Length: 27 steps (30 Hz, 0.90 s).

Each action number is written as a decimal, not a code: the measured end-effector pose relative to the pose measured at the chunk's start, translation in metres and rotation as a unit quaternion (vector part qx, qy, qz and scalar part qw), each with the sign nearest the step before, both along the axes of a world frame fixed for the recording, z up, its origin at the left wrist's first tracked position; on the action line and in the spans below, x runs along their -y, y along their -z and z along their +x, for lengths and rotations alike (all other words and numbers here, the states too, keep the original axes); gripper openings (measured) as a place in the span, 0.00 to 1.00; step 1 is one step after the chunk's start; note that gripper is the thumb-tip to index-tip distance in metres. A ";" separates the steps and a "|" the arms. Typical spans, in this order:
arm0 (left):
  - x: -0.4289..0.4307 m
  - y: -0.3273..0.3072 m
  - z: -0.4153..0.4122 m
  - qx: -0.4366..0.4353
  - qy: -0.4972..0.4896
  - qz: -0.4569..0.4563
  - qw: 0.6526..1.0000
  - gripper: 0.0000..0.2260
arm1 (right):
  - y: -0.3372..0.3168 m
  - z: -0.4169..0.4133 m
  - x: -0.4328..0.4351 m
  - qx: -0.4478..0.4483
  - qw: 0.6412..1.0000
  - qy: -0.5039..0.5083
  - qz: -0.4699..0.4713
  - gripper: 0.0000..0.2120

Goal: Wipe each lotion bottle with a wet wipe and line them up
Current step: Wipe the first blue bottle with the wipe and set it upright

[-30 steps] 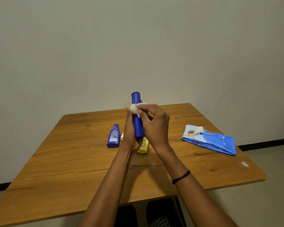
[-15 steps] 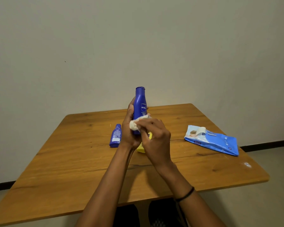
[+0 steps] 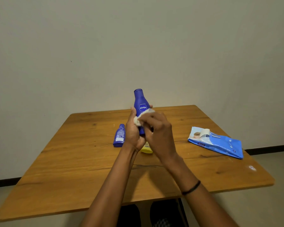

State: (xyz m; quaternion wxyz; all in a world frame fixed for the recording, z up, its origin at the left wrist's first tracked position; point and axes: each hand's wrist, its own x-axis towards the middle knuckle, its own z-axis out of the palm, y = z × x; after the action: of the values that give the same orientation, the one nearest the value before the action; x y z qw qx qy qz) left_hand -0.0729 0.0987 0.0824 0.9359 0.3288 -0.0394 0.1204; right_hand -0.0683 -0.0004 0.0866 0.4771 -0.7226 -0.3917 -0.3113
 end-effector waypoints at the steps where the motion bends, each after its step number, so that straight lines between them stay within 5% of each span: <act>1: -0.003 -0.001 0.000 -0.010 0.002 0.009 1.000 0.28 | 0.010 -0.008 0.003 0.009 1.000 -0.004 -0.016 0.14; 15: 0.010 -0.015 0.004 -0.010 0.041 -0.105 0.994 0.24 | 0.042 0.009 0.016 0.155 0.986 0.033 0.057 0.13; 27: 0.008 -0.023 0.006 -0.019 0.049 -0.200 0.978 0.23 | 0.022 0.008 0.011 0.064 0.992 0.026 0.108 0.12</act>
State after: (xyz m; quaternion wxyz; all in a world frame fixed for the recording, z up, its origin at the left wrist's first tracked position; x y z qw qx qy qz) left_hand -0.0664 0.0909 0.1053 0.9881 0.1345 -0.0126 0.0732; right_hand -0.0602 -0.0109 0.0646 0.5183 -0.6552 -0.3664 -0.4097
